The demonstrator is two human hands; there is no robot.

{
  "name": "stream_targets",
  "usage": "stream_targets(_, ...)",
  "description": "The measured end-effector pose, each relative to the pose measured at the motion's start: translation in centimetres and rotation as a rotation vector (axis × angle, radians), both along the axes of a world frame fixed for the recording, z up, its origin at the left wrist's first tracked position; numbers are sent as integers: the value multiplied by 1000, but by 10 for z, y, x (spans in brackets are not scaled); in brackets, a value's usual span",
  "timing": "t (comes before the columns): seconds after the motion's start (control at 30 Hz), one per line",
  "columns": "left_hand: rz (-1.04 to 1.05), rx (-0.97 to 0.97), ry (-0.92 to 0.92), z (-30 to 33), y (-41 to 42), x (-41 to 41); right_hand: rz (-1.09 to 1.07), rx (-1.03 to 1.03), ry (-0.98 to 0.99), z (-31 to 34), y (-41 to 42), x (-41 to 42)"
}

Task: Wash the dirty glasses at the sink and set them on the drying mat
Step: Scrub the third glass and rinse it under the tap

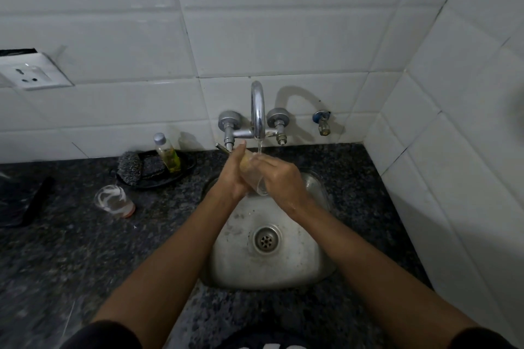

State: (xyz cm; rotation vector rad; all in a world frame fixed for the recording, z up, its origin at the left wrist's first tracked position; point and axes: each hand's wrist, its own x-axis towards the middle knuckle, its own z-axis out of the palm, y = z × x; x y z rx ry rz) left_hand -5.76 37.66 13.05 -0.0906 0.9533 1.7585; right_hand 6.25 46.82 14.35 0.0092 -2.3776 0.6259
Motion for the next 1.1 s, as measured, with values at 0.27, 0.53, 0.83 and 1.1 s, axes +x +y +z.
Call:
stream_targets(0.27,-19,-36,-18,5,6,5,54,161,10,-2,4,2)
stream_targets(0.53,47,-63,-2,7,4,10,45,105,-10,-5,-2,4)
stream_targets(0.83,121,20,4,7,1,10,11,45,-3,-5,-5,2)
stream_targets(1.1,116,27,-5,12,2,11,-154,-206,1,-2,-5,-3)
